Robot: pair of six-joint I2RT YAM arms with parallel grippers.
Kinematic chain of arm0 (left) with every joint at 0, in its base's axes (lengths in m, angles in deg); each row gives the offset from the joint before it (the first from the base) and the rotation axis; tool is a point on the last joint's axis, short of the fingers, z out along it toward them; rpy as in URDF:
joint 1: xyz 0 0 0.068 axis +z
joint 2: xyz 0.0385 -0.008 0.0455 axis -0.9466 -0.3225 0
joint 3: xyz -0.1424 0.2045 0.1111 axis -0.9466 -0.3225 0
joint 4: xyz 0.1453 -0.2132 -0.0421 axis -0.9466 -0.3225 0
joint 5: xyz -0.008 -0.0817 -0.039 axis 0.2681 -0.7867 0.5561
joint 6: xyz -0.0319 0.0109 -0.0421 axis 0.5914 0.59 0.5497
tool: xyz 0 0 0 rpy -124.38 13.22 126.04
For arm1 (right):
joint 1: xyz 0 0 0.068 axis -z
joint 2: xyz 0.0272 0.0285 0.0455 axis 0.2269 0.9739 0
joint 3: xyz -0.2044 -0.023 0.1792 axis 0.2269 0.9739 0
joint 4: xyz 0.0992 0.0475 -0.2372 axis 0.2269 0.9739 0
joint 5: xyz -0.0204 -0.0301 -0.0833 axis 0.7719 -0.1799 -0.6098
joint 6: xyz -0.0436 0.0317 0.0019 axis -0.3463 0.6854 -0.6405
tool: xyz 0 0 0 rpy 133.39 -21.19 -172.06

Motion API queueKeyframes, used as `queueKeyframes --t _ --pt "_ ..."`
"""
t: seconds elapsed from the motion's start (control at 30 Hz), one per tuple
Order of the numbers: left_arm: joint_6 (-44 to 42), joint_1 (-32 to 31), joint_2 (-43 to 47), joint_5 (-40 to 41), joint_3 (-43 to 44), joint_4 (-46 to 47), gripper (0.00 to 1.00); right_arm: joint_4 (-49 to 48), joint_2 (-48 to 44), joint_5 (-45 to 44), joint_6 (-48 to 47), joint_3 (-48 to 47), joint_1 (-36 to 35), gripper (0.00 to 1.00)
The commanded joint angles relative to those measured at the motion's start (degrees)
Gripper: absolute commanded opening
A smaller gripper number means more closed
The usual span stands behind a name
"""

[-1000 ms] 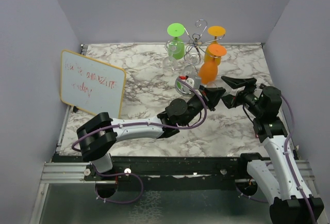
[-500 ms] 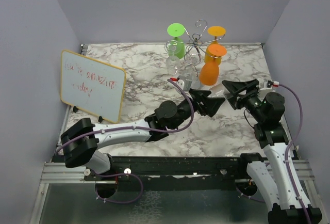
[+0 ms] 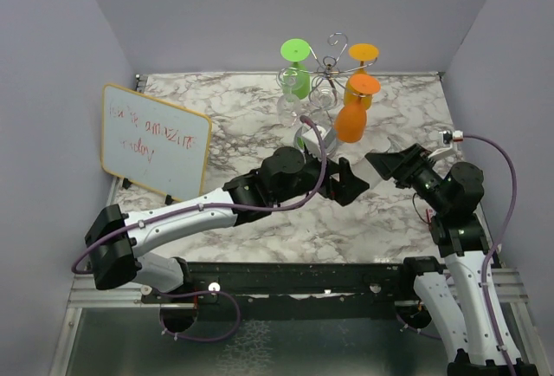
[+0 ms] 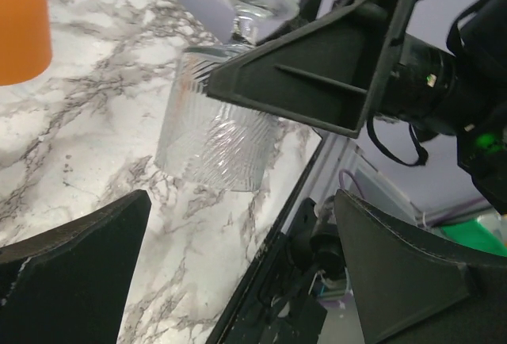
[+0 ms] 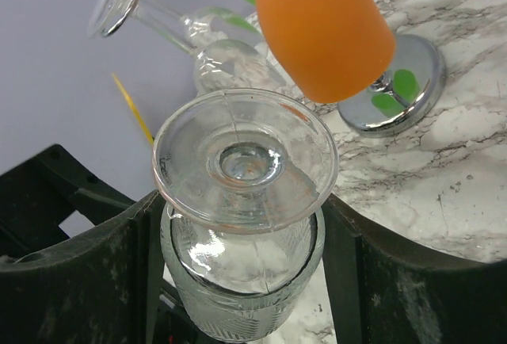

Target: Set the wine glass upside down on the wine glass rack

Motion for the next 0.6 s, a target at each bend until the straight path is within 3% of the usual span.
queueKeyframes --t 0.0,0.2,0.57 --pt "-5.38 0.22 -1.93 -9.33 4.00 -7.62 0.99 -2.26 -0.44 7.46 -5.77 -3.16 0.12 0.32" --pt "-6.45 0.24 -6.22 -14.50 8.55 -8.85 0.99 -2.10 -0.93 11.02 -5.39 -3.36 0.11 0.32" --pt "-4.74 0.25 -9.22 -12.20 10.99 -7.90 0.98 -5.43 -2.19 15.50 -1.71 -2.39 0.11 0.32"
